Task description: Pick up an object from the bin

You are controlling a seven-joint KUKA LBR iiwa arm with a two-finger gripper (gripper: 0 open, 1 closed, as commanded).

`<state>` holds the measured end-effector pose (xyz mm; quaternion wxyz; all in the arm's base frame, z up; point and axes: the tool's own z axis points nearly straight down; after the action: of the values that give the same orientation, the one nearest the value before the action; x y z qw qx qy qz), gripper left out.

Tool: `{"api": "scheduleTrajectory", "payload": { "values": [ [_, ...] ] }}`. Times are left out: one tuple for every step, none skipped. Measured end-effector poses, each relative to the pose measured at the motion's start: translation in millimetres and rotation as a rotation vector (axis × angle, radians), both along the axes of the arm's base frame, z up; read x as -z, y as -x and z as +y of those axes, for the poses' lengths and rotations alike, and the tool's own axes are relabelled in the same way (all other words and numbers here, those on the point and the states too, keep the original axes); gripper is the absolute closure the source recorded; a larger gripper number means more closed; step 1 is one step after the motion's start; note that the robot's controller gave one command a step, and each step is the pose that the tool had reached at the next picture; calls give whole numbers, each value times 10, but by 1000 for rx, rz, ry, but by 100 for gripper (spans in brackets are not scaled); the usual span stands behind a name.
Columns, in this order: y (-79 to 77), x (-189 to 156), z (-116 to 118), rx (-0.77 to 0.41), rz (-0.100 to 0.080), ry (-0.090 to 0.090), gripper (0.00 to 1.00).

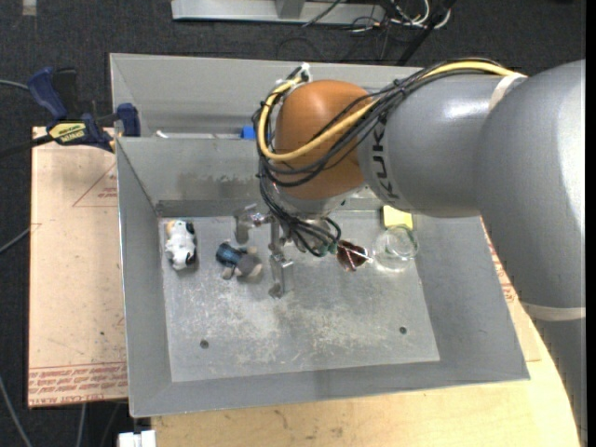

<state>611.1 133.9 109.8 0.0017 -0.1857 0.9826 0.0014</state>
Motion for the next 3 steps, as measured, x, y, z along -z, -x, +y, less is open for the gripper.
{"api": "scheduleTrajectory", "payload": {
  "values": [
    [-61,44,-340,-168,0,0,0],
    [-422,321,-532,-225,-4,2,0],
    [-191,379,12,-316,0,3,0]
  ]
}}
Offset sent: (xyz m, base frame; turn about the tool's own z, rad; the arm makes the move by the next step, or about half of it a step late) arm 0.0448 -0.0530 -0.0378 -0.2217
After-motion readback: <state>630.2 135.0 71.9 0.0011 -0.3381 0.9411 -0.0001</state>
